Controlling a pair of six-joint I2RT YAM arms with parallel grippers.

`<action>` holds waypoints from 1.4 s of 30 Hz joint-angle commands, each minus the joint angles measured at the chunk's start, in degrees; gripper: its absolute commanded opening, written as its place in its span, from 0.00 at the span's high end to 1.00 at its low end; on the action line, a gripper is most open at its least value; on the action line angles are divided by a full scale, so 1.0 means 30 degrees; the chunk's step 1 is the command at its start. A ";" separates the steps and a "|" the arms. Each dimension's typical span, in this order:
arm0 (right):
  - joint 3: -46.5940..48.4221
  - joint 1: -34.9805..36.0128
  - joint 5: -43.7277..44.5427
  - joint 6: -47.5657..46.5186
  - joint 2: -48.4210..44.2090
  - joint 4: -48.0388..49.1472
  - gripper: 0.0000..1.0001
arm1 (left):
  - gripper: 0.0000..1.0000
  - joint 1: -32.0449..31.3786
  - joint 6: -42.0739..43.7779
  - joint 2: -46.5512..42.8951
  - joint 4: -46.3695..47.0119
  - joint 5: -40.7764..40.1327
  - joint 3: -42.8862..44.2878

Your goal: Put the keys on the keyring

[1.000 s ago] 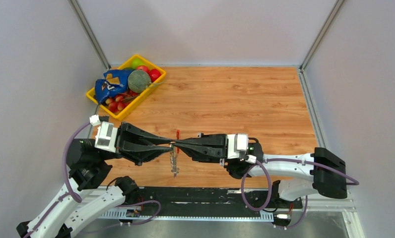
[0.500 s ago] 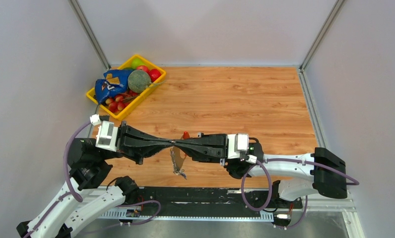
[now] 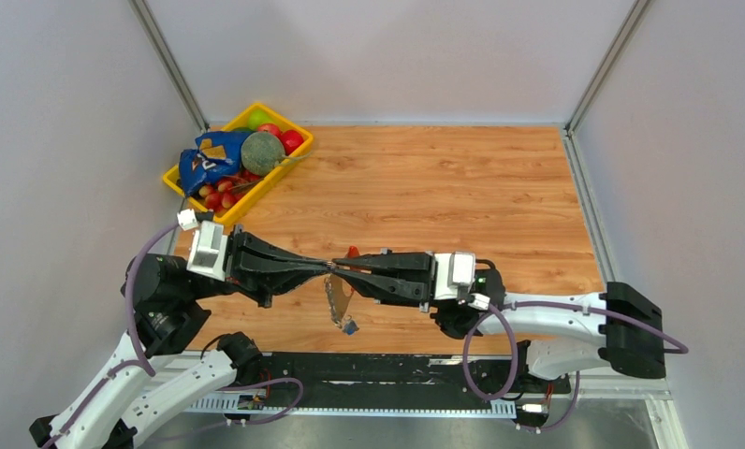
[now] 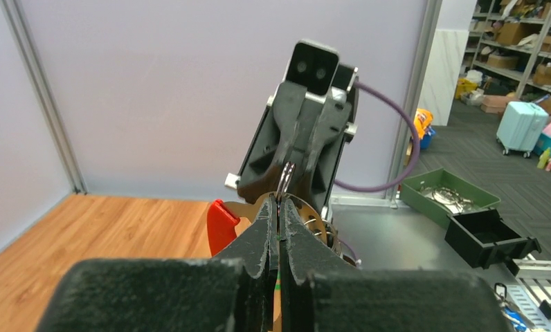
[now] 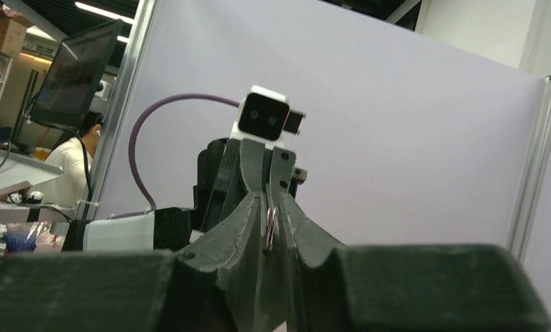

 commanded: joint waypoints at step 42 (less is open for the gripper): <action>0.9946 0.0033 0.3432 -0.1255 -0.3911 -3.7086 0.56 | 1.00 0.0031 0.6916 0.3274 -1.4667 0.1195 0.3241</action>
